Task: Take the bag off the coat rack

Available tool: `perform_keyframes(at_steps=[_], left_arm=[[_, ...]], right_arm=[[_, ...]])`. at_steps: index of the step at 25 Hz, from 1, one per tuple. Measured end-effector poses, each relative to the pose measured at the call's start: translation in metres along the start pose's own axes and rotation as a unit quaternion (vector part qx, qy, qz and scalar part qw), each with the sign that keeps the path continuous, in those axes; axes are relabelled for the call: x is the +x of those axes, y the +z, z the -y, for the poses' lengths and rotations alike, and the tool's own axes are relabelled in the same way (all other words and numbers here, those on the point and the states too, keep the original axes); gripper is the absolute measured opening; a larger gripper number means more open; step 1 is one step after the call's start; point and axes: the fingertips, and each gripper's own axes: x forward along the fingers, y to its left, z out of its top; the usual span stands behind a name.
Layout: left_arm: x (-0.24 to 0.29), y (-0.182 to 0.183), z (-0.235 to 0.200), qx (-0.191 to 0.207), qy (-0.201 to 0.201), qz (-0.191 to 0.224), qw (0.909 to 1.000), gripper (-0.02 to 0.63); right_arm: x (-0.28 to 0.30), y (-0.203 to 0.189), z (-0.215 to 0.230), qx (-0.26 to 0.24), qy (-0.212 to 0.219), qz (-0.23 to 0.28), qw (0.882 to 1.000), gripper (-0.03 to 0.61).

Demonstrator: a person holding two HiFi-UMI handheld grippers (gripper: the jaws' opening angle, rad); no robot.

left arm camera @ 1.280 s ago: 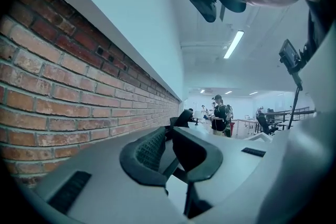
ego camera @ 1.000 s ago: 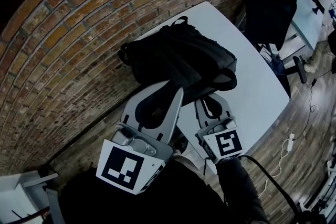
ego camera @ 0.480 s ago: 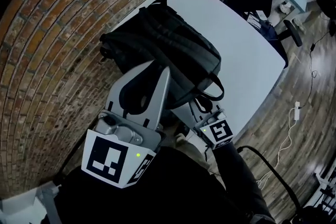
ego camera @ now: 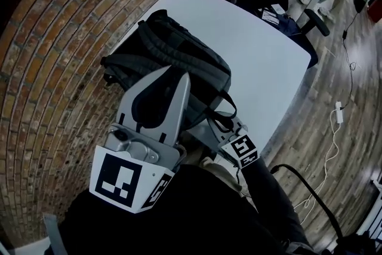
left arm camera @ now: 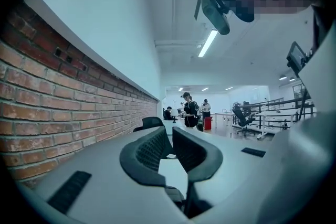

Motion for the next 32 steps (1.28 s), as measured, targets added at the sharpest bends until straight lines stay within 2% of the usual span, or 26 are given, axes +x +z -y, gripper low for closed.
perform_keyframes(at_steps=[7, 12, 14, 19, 24, 28, 32], left_arm=[[0.017, 0.001, 0.024, -0.009, -0.044, 0.004, 0.9990, 0.052], [0.027, -0.003, 0.048, -0.019, -0.087, 0.008, 0.9960, 0.052], [0.029, -0.002, 0.057, -0.023, -0.104, 0.012, 0.9942, 0.051], [0.035, 0.002, 0.084, -0.029, -0.143, 0.019, 0.9892, 0.051], [0.041, 0.005, 0.103, -0.020, -0.155, 0.036, 0.9870, 0.052], [0.044, -0.003, 0.112, 0.004, -0.158, 0.047, 0.9863, 0.051], [0.048, -0.015, 0.116, 0.021, -0.155, 0.052, 0.9862, 0.051]], right_arm=[[-0.039, -0.011, -0.004, 0.017, -0.015, 0.003, 1.000, 0.008], [-0.073, -0.018, -0.003, 0.007, -0.057, 0.000, 0.998, 0.008], [-0.089, -0.007, 0.003, 0.011, -0.083, 0.017, 0.996, 0.008], [-0.143, 0.064, 0.021, -0.015, -0.160, 0.108, 0.981, 0.008], [-0.184, 0.149, 0.033, -0.022, -0.230, 0.161, 0.960, 0.008], [-0.197, 0.199, 0.035, -0.014, -0.261, 0.189, 0.947, 0.008], [-0.197, 0.233, 0.026, -0.038, -0.267, 0.211, 0.939, 0.008]])
